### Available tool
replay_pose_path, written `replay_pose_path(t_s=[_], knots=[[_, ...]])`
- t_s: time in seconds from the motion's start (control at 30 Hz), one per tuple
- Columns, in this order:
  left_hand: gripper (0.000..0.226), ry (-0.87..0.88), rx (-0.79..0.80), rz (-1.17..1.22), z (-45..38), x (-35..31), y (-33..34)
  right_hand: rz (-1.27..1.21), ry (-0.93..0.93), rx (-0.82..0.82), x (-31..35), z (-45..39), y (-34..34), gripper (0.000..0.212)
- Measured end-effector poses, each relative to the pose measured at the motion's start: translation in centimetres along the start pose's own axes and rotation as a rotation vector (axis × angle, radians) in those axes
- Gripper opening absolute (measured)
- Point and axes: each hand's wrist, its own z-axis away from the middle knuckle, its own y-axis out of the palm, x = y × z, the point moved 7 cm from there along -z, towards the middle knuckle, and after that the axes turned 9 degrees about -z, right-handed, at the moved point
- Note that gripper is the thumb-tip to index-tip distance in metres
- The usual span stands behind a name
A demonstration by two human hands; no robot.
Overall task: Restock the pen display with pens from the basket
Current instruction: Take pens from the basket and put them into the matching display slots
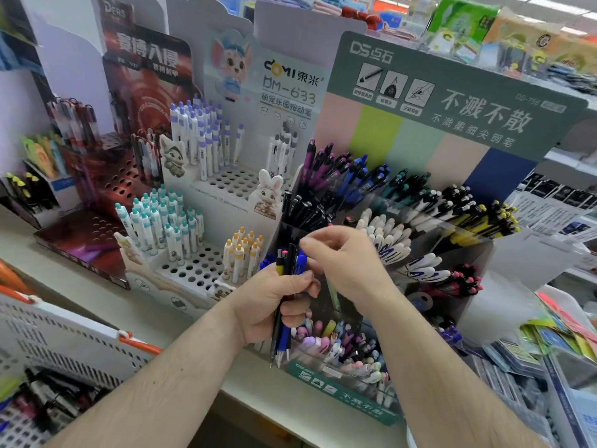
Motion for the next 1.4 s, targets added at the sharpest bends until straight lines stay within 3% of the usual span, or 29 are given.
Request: replay_pose_path(t_s=[0.07,0.13,0.27,0.4,0.53,0.73,0.87,0.93,1.13,1.27,1.4], knots=[[0.031,0.002,0.050,-0.044,0.0,0.3,0.2,-0.140,0.078,0.105,-1.0,0.5,1.1,0.016],[0.035,0.005,0.029,-0.052,0.1,0.5,0.1,-0.185,0.067,0.095,-1.2,0.7,0.9,0.019],[0.034,-0.004,-0.151,-0.016,0.1,0.1,-0.5,-0.347,0.085,-0.049,-1.7,0.9,-0.2,0.018],[0.023,-0.058,-0.357,0.030,0.5,0.4,-2.7,-0.399,0.083,-0.359,-2.7,0.9,-3.5,0.024],[0.018,-0.044,-0.423,-0.007,0.8,0.6,-4.0,-0.603,0.136,-0.573,-4.1,1.8,-5.2,0.024],[0.009,0.107,-0.493,0.072,0.0,0.2,-4.3,-0.732,0.223,-0.689,-5.9,2.5,-4.3,0.017],[0.019,0.126,-0.550,0.199,0.0,0.3,-4.8,-0.845,0.178,-0.678,-5.0,2.1,-4.4,0.015],[0.020,0.134,-0.564,0.217,0.2,0.2,-5.2,-0.754,0.086,-0.695,-3.8,2.0,-5.5,0.017],[0.023,0.145,-0.597,0.200,0.9,0.4,-7.0,-0.013,-0.337,-0.560,-0.6,1.5,-6.3,0.012],[0.020,0.134,-0.612,0.151,1.0,0.5,-7.3,0.319,-0.393,-0.393,-1.2,0.4,-2.9,0.011],[0.018,0.126,-0.598,0.118,1.0,0.4,-7.2,0.536,-0.268,-0.192,-2.9,-1.1,0.4,0.018]])
